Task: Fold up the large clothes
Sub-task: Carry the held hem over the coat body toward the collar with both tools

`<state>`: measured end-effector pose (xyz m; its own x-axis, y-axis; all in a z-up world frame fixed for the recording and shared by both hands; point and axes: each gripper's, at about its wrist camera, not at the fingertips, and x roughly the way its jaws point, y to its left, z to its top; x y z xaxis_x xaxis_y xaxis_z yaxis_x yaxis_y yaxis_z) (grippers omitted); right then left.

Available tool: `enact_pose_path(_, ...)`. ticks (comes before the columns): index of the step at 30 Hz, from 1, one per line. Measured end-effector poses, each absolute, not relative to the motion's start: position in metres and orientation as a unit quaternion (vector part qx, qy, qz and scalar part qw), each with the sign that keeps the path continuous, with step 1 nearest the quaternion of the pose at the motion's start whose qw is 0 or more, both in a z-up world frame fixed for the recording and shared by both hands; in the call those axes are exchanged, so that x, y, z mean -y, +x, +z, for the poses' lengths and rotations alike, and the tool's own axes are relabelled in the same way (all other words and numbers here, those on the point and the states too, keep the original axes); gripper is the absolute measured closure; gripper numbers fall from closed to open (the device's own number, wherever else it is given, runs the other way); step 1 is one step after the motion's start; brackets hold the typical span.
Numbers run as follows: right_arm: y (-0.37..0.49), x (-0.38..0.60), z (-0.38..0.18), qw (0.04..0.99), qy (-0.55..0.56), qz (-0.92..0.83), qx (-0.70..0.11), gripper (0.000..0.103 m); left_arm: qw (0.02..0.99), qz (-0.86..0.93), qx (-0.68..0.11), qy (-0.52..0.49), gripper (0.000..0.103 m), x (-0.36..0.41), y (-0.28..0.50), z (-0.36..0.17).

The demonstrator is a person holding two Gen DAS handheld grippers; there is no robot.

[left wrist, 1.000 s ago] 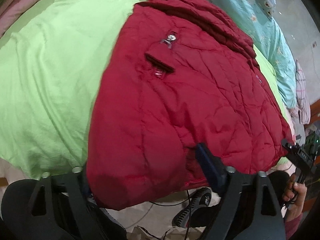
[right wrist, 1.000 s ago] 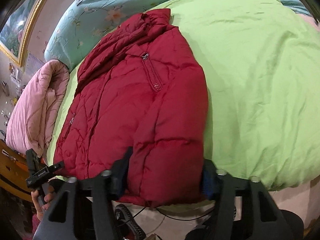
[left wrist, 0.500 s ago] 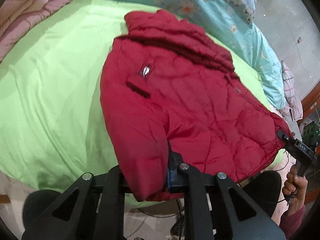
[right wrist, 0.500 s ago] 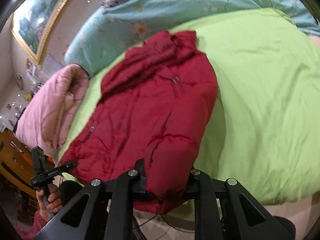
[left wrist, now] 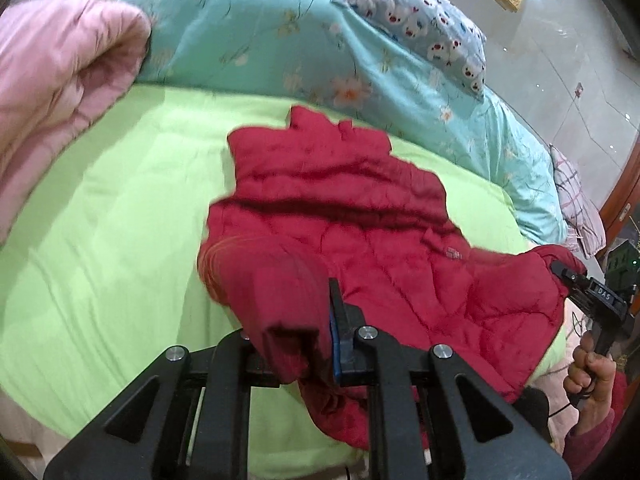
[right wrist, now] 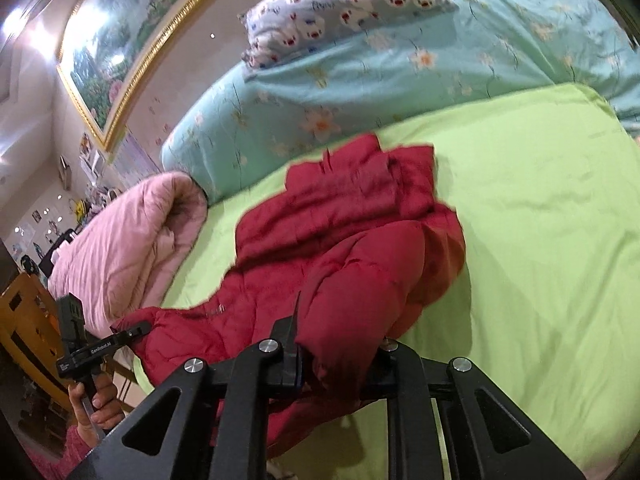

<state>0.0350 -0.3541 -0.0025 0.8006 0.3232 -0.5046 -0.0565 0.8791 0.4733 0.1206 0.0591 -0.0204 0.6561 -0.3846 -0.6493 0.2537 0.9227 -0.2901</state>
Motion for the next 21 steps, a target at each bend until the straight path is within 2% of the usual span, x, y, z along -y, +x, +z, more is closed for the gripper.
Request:
enact_pose_path(9,0.096,0.361,0.033,0.931,0.218,0.102,-0.275,0.088,0.923,-0.161,-0.339,-0.085,0.090,-0.046,0.178,0.015)
enact_pose_path(21,0.208,0.382,0.037,0.932,0.245,0.064,-0.259,0.088,0.929,-0.122,-0.338,-0.084,0.090,-0.027,0.285,0.023)
